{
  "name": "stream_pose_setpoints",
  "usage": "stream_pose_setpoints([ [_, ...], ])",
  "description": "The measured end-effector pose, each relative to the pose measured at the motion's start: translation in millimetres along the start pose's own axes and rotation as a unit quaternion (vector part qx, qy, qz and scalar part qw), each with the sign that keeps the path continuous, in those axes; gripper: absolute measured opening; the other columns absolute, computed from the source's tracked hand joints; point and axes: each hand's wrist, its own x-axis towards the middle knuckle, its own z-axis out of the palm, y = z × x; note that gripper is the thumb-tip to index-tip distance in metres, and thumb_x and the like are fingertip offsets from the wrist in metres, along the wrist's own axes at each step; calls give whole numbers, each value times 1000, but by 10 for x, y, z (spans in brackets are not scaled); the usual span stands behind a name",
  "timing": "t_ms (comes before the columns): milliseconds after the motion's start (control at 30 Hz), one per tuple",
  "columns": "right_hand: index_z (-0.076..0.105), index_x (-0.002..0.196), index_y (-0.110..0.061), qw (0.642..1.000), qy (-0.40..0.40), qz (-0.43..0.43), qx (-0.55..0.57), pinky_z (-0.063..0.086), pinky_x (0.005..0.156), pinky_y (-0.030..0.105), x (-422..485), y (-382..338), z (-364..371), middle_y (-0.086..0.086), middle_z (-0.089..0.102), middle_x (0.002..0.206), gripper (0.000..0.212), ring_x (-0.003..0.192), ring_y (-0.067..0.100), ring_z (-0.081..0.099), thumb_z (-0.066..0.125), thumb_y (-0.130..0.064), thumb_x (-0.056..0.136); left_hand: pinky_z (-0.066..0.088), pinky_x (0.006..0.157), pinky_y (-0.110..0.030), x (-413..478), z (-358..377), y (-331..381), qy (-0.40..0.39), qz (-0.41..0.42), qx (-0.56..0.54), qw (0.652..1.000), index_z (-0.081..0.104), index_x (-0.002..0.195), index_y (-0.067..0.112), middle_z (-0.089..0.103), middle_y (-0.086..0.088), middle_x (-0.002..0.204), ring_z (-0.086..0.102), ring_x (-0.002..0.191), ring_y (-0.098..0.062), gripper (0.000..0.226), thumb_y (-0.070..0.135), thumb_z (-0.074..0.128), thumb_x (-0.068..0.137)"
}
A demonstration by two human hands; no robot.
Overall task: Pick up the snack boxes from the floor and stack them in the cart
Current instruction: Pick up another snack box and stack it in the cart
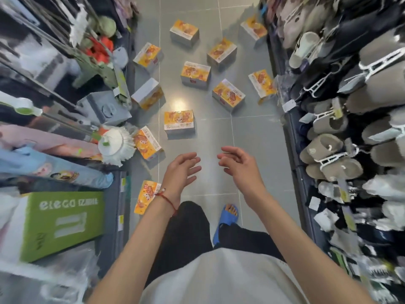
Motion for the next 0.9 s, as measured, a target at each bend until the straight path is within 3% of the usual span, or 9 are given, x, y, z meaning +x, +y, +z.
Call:
stream_pose_setpoints([
  [200, 68, 118, -21, 999, -25, 17, -27, 54, 89, 27, 922, -505, 268, -5, 75, 107, 34, 102, 11, 69, 59, 1, 94, 50, 102, -40, 764, -106, 527, 38, -17, -45, 998, 66, 120, 18, 73, -1, 121, 69, 113, -22, 21, 17, 57, 100],
  [400, 67, 122, -19, 998, -19, 34, -44, 55, 90, 28, 1970, -908, 836, -5, 75, 107, 31, 96, 8, 69, 61, -3, 96, 51, 90, -33, 1826, -473, 1133, 44, -33, -46, 997, 66, 119, 17, 72, -3, 122, 68, 113, -23, 20, 16, 57, 100],
  [600, 67, 118, -20, 996, 4, 79, -46, 55, 94, 35, 2832, -1266, 1438, 7, 74, 113, 22, 98, 15, 68, 62, -11, 99, 52, 69, -20, 2810, -941, 1809, 53, -61, -38, 996, 65, 114, 14, 68, -11, 125, 66, 104, -24, 17, 10, 58, 99],
  [800, 67, 117, -20, 991, 23, 121, -50, 55, 90, 31, 3760, -1325, 1810, 1, 72, 106, 20, 94, 13, 66, 61, -12, 100, 51, 80, -28, 3761, -1141, 1993, 72, -115, -17, 991, 66, 102, 22, 70, -7, 121, 67, 111, -25, 13, 11, 59, 97],
  [900, 67, 117, -20, 988, 9, 133, -80, 53, 83, 27, 4209, -1206, 1897, 1, 71, 105, 20, 93, 13, 65, 58, -11, 101, 51, 76, -26, 4219, -1158, 1894, 89, -148, -19, 985, 66, 106, 20, 71, -5, 115, 67, 104, -21, 16, 10, 57, 98],
])
